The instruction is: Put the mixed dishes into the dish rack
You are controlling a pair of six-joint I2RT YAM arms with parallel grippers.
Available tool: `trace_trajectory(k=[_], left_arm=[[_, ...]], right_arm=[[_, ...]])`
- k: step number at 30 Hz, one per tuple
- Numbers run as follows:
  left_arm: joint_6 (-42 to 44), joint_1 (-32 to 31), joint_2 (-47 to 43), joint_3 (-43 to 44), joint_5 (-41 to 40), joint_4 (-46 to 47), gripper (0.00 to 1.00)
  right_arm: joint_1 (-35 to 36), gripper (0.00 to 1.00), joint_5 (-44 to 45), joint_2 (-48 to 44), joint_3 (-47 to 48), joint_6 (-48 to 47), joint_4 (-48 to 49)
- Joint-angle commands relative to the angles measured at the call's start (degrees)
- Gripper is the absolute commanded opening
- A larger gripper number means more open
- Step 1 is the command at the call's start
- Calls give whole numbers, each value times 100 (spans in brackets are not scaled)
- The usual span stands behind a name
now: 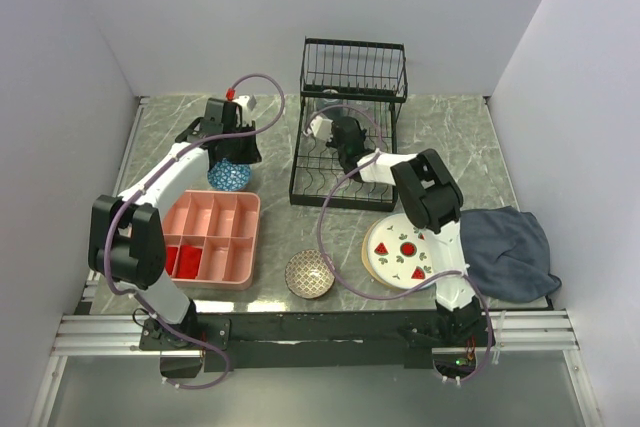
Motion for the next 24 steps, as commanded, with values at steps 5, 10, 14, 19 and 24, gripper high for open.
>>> trace_trajectory(k=[5,10,14,19,24], left_arm=[[63,10,-6,189,38,104,1],[159,10,-164,225,29,52,2],[361,28,-436,304,-7,-97,36],[931,81,-841,295,-68,-229,73],[1872,89,-1122,67,-287,-361,78]], right_arm=[[-67,0,407,239,254,-315,725],[-32,0,196,-469,-368,-210,752],[213,0,-23,-1569,-888,420,-271],[600,31,-568,-2607,-828,1424,-2436],[768,77,-1402,-3363,-713,2206,-4151]])
